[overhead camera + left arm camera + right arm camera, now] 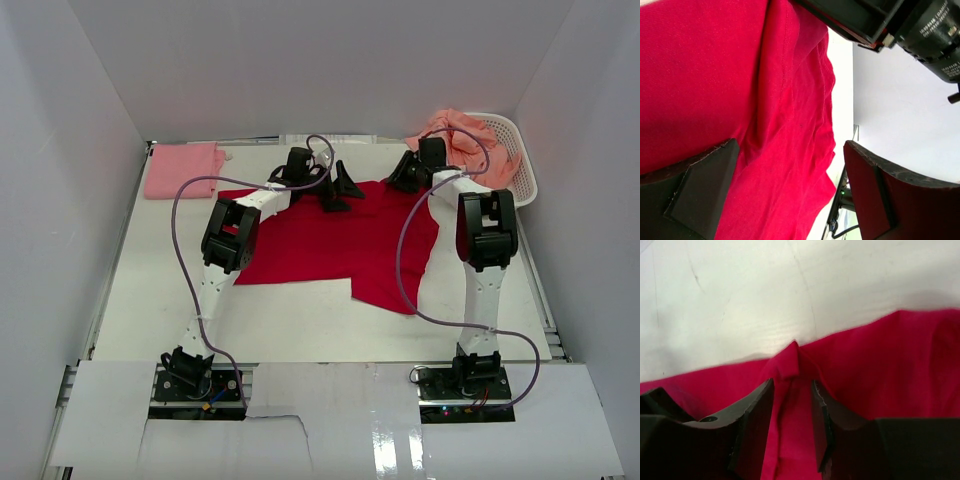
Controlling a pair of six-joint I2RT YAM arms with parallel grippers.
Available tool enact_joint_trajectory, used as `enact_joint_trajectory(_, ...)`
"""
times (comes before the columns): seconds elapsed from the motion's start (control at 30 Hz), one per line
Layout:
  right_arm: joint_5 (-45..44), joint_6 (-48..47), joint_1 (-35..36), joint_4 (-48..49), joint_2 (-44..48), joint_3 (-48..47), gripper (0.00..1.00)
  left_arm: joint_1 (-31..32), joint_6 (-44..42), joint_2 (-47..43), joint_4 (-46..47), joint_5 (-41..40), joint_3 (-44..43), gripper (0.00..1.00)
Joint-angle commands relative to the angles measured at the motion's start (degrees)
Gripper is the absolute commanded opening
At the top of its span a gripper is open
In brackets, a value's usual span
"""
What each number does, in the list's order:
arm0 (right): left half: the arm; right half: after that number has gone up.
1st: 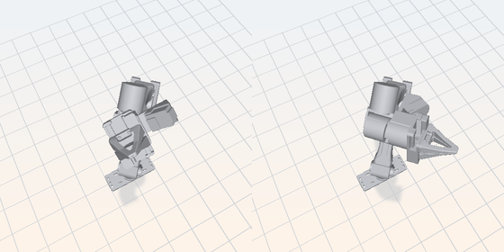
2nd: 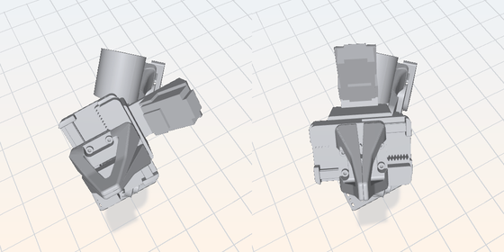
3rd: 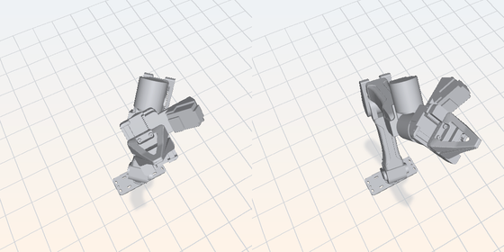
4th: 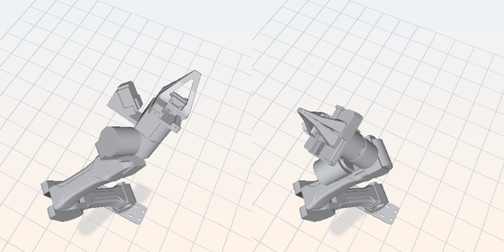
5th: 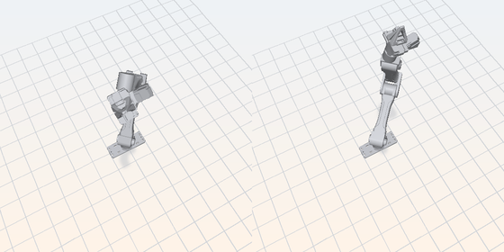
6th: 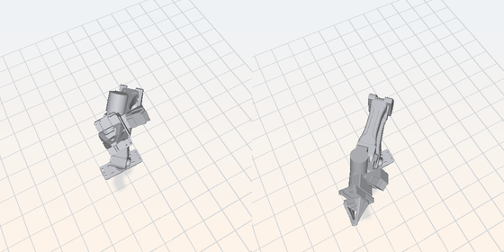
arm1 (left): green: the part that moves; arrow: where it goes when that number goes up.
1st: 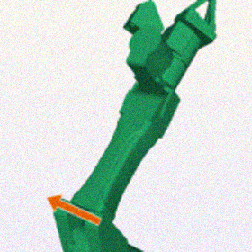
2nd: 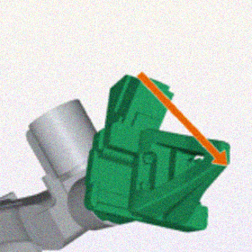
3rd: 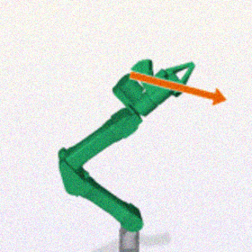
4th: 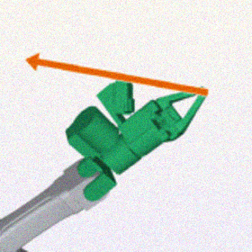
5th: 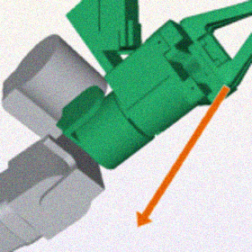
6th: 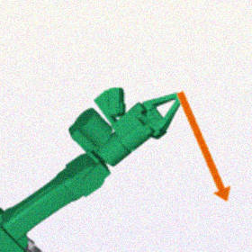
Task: Fold and stack the t-shirts
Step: Fold the flattened tshirt in 1/3 of the way
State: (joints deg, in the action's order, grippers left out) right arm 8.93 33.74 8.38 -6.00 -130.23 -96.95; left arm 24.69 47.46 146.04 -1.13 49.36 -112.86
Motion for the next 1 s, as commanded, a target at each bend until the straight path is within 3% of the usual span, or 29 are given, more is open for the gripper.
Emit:
enact_joint_trajectory(0.0, -0.14, -1.22, 0.14, 5.3, 7.61, 4.98, 0.42, -0.52, -0.35, -3.13, -1.07, 0.21, 1.59, 0.98)
enact_joint_trajectory(0.27, 7.5, 2.56, 0.23, 5.38, 13.6, 13.0, 0.42, -1.48, 0.87, -3.57, 0.42, 0.82, 2.55, 0.98)
enact_joint_trajectory(0.97, 11.11, 6.69, 4.89, 6.44, 8.77, 15.21, 0.43, -3.07, 2.2, -4.18, 2.8, 1.7, 4.14, 0.98)
